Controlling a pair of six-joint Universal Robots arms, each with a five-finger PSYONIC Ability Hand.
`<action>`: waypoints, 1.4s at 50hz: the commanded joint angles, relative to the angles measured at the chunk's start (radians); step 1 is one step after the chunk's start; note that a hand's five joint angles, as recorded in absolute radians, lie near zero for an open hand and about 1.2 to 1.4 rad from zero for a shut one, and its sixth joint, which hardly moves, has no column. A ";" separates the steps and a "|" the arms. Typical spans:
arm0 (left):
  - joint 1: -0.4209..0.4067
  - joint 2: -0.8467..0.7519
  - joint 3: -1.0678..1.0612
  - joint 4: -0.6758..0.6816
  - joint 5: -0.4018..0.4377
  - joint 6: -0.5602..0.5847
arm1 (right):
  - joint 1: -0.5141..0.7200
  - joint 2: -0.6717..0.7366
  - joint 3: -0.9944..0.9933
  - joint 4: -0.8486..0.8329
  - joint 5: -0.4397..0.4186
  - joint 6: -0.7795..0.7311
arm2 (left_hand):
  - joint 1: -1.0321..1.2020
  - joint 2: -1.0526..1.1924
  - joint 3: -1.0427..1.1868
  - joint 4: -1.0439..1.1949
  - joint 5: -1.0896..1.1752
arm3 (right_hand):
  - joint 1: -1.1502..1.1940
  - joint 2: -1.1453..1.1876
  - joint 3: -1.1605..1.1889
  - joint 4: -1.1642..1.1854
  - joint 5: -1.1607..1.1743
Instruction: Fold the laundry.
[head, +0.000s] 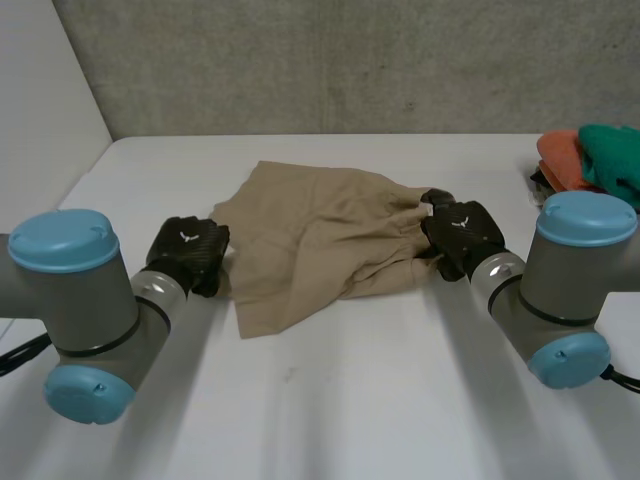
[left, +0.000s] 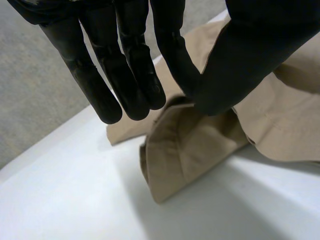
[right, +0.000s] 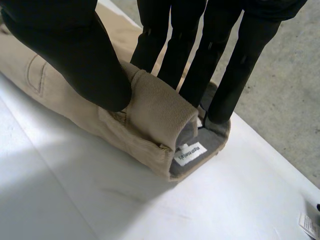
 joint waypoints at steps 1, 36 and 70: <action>-0.022 0.074 -0.005 0.004 -0.022 -0.010 | -0.018 -0.035 -0.008 0.042 -0.057 0.045 | 0.241 0.260 0.270 0.264 0.269 | 0.266 0.242 0.236 0.235 0.252; -0.140 0.324 -0.059 -0.337 -0.039 -0.106 | -0.026 0.330 -0.658 0.524 -0.187 -0.201 | -0.689 -0.671 -0.660 -0.666 -0.661 | -0.398 -0.422 -0.428 -0.429 -0.412; -0.169 0.084 0.018 -0.251 -0.091 -0.142 | 0.180 -0.234 -0.316 0.358 -0.115 0.283 | -0.824 -0.805 -0.795 -0.801 -0.796 | 0.266 0.242 0.236 0.235 0.252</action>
